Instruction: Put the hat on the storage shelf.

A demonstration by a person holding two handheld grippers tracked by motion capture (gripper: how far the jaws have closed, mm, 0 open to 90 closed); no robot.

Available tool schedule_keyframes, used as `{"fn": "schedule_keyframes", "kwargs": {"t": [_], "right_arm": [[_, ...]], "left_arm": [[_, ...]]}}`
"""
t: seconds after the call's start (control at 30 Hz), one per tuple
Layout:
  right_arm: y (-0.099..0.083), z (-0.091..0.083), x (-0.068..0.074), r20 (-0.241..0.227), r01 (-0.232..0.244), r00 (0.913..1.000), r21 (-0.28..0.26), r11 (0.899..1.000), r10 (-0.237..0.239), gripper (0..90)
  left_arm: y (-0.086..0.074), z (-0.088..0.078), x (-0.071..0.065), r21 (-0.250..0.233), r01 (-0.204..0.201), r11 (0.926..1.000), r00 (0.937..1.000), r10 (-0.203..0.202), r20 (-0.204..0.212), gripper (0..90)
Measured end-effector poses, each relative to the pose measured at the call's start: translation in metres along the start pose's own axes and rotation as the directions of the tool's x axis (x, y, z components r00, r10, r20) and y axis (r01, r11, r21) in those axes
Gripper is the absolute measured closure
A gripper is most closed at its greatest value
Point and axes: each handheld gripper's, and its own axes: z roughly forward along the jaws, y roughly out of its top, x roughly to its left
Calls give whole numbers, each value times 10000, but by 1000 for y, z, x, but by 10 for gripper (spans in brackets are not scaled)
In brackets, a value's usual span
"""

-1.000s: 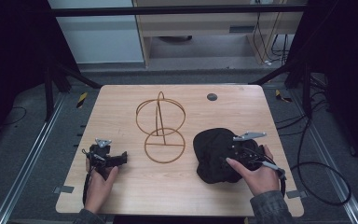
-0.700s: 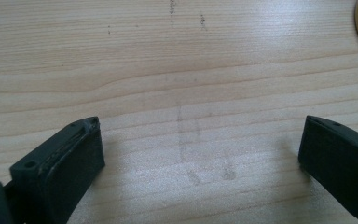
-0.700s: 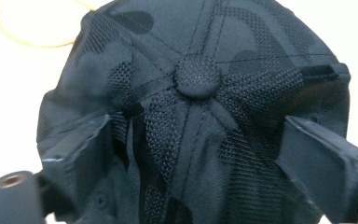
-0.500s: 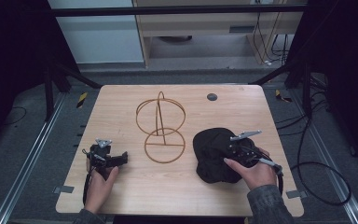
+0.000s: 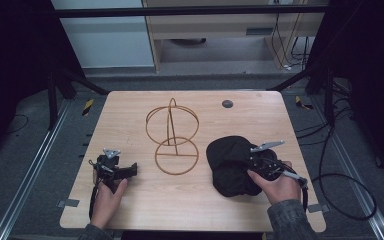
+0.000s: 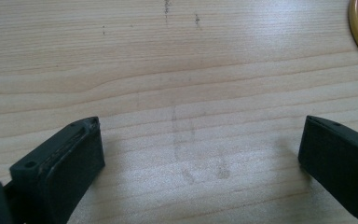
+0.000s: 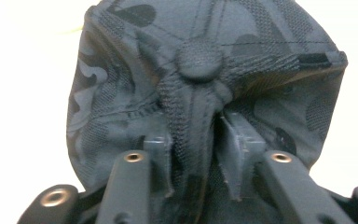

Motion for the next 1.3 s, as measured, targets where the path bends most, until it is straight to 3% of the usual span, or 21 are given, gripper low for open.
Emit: {"fn": "schedule_keyframes", "kwargs": {"t": [0.23, 0.33, 0.77, 1.3], "right_arm": [[3, -7, -8, -309, 45, 9995, -15, 10000, -46, 833], [6, -14, -12, -346, 115, 9993, 84, 9999, -112, 846], [29, -62, -22, -901, 237, 9956, -96, 9997, -244, 855], [80, -125, -21, -1224, 632, 9900, -578, 9963, -699, 855]], "left_arm": [[0, 0, 0, 1, 2, 10000, 10000, -2, 8, 0], [0, 0, 0, -2, -1, 10000, 10000, 1, 10, 0], [0, 0, 0, 1, -1, 10000, 10000, 1, 11, 0], [0, 0, -1, -32, 6, 10000, 10000, -5, 36, 0]]}}
